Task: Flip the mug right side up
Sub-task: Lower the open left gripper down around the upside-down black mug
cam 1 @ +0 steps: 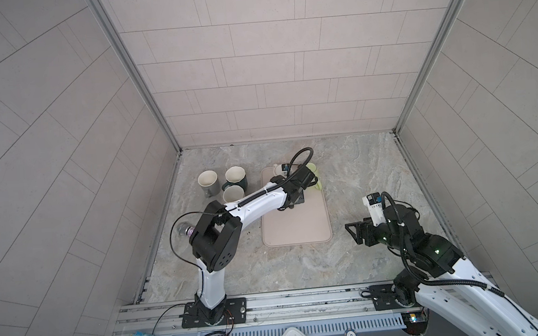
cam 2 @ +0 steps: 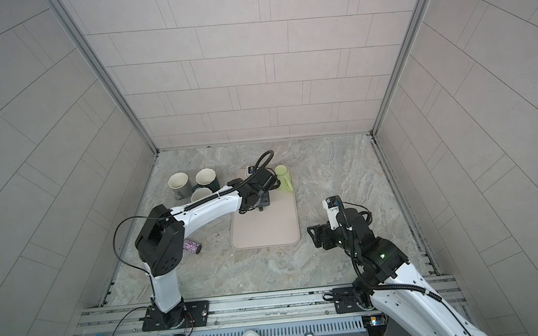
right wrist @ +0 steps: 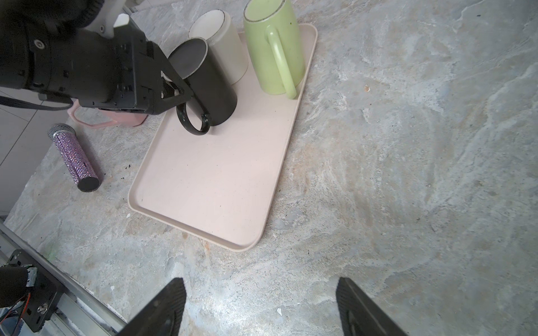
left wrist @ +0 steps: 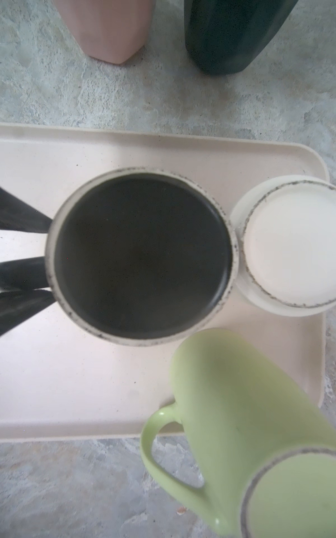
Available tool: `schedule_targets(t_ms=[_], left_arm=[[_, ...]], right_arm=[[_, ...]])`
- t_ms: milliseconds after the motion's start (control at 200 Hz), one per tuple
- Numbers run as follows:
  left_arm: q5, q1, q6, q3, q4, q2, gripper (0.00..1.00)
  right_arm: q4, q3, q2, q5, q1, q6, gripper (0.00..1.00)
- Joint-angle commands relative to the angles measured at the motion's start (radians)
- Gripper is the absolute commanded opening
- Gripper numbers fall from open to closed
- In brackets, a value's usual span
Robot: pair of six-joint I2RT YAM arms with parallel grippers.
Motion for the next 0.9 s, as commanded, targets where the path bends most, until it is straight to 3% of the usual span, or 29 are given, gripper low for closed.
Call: schedule_targets(t_ms=[0,205,315,495,896], left_arm=[[-0.041,0.009,0.012,0.022,-0.057,0.013,0.34],[-0.046,0.031,0.018,-0.022,-0.063,-0.014,0.33],[-0.038,0.038,0.02,-0.048,-0.038,-0.042,0.27],[0.021,0.053,0.069,-0.045,-0.029,-0.038,0.24],[0.02,0.057,0.082,-0.031,-0.062,-0.024,0.19]], right_arm=[[-0.019,0.003,-0.002,0.009,-0.003,-0.003,0.82],[-0.02,0.0,-0.004,0.012,-0.003,-0.003,0.82],[-0.02,-0.001,-0.004,0.013,-0.003,-0.003,0.82],[-0.019,-0.003,-0.003,0.016,-0.003,-0.003,0.82],[-0.016,-0.008,-0.004,0.013,-0.003,-0.001,0.82]])
